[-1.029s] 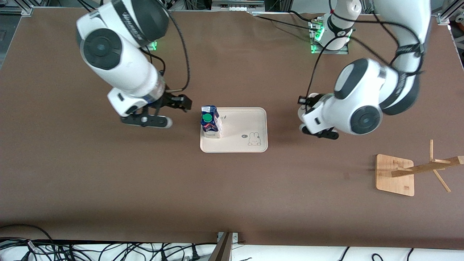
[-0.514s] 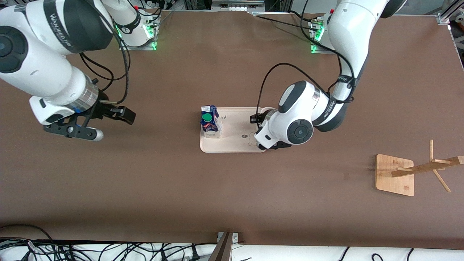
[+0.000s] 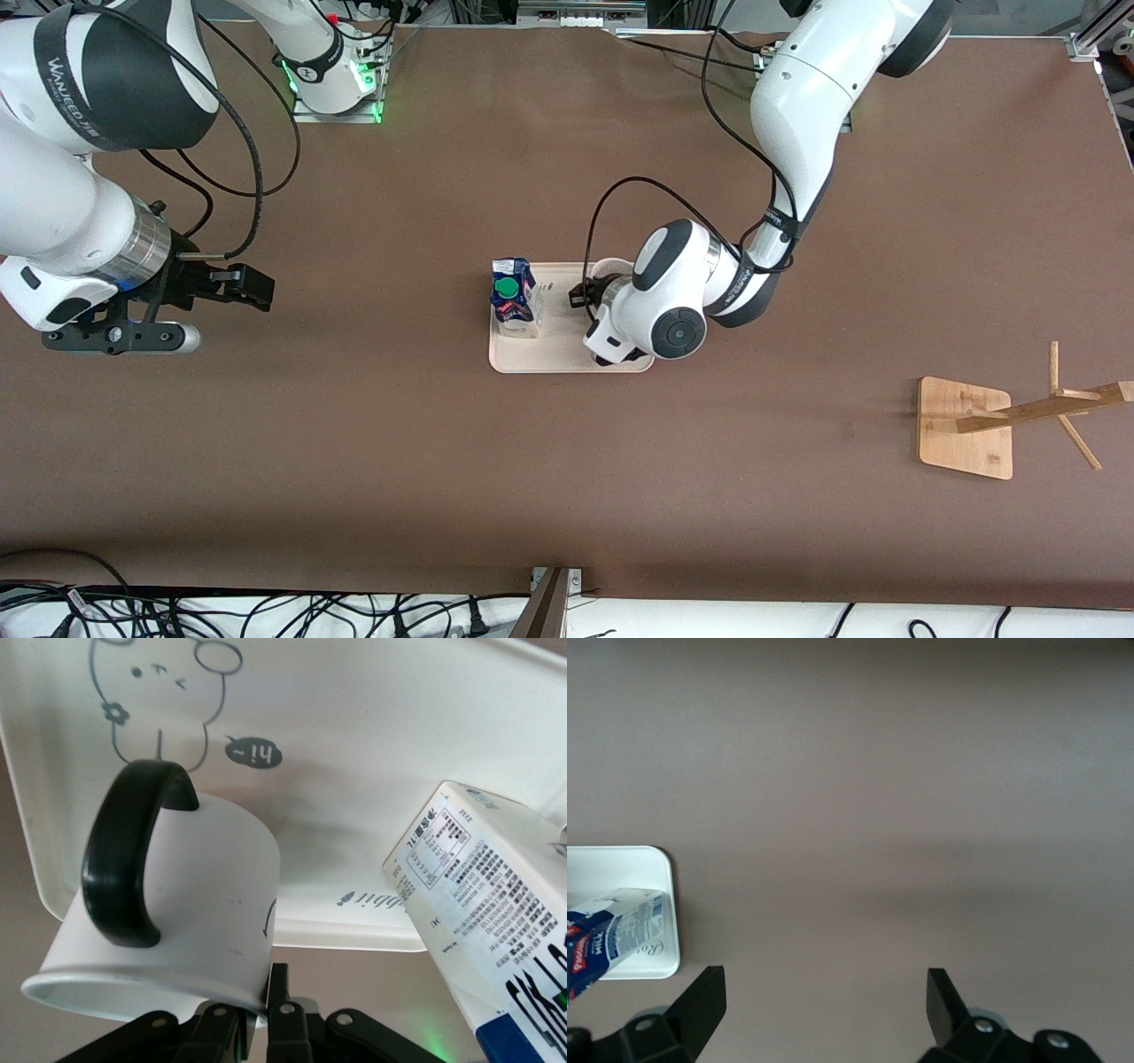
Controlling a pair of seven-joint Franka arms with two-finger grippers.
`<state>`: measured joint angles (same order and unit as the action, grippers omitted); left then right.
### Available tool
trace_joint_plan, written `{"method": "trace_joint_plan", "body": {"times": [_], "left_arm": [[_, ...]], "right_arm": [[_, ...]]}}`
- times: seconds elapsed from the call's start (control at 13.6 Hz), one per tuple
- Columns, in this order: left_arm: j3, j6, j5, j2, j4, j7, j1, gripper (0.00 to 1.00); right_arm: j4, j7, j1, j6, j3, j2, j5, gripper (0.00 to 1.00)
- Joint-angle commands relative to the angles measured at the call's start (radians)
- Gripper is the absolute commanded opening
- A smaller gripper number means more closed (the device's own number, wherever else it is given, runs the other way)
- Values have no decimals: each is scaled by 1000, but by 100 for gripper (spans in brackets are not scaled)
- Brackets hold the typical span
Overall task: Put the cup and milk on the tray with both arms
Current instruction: 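Lower the white mug onto the tray beside the carton with the left gripper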
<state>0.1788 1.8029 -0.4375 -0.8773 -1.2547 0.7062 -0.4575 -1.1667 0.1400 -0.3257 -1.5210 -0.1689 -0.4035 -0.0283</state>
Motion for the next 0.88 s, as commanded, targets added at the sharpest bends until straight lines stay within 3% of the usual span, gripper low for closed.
{"method": "trace_joint_plan", "body": {"times": [0.0, 0.37, 0.66, 0.81], "left_arm": [[-13, 15, 6, -28, 24, -7, -10, 100], [-22, -36, 14, 29, 37, -4, 32, 100], [-21, -105, 126, 151, 41, -7, 89, 100], [-22, -178, 245, 230, 40, -92, 109, 100]], "right_arm": [[2, -65, 8, 1, -12, 2, 7, 100], [2, -155, 95, -2, -20, 2, 1, 100], [2, -181, 122, 12, -35, 8, 4, 100], [-45, -226, 161, -8, -38, 64, -1, 100]]}}
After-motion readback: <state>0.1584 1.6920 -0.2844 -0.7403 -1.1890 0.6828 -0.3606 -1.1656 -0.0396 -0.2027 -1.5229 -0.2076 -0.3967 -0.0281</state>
